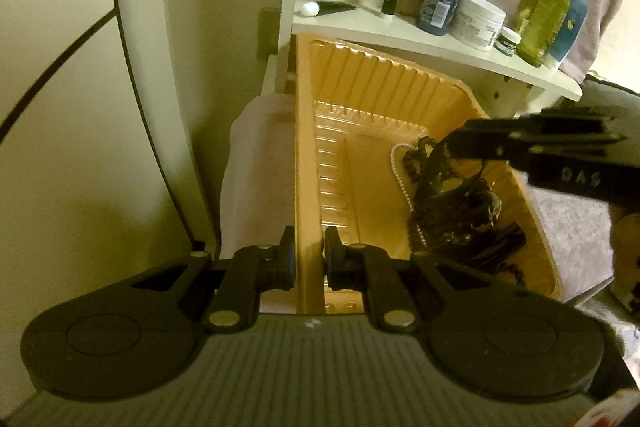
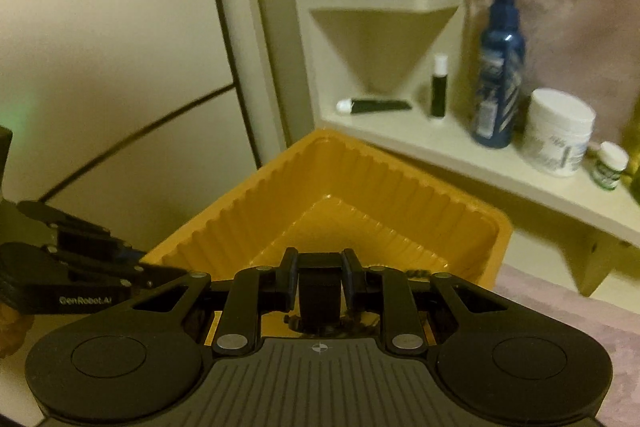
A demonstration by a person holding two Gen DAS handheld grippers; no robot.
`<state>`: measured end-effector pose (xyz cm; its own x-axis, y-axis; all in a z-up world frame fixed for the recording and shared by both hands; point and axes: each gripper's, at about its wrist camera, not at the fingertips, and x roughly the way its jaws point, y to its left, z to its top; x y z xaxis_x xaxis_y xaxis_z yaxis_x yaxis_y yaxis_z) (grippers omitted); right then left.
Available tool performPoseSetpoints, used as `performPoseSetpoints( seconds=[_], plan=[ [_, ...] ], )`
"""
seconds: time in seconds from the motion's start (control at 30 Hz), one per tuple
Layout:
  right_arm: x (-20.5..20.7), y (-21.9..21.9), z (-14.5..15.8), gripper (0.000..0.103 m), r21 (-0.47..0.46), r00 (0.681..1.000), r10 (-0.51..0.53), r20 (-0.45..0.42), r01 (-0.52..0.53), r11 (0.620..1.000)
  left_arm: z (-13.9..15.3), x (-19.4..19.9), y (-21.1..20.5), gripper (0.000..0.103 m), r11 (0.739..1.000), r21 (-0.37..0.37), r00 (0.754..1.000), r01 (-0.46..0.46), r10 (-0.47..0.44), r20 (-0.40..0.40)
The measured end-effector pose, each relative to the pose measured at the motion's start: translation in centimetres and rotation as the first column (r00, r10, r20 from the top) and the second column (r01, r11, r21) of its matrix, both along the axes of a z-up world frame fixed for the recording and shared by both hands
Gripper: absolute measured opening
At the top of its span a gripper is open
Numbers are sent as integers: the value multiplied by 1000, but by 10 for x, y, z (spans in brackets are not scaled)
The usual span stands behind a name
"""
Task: Organize jewelry
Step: 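Carry the black-band watch into the tray and open the right gripper, then open the left gripper to release the tray rim while withdrawing the right gripper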
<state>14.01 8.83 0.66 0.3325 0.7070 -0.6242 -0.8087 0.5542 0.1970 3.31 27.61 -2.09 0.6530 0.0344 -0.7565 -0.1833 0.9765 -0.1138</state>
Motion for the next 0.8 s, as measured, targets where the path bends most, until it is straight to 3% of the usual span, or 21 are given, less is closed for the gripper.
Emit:
performPoseSetpoints(
  seconds=[0.33,0.5,0.57,0.7,0.73,0.8],
  plan=[
    [-9,12,-16,23,-51,999,40,4,-40,998,5,-11,12,18,998,-53,998,-31,33,48],
    [-18,12,-13,23,-43,999,49,17,-48,998,14,-18,11,31,998,-58,996,-37,42,80],
    [-19,11,-11,24,-37,999,43,26,-42,998,18,-20,10,33,998,-55,995,-43,48,89],
    [-25,-1,-3,58,-12,999,1,51,-1,1000,25,-27,7,39,997,-41,993,-59,63,103],
    [-27,-6,-1,61,-4,998,-12,57,12,1000,28,-29,7,41,997,-37,992,-66,70,109],
    [-31,-15,2,63,2,998,-37,59,37,999,34,-35,5,57,996,-35,989,-78,82,125]
  ],
)
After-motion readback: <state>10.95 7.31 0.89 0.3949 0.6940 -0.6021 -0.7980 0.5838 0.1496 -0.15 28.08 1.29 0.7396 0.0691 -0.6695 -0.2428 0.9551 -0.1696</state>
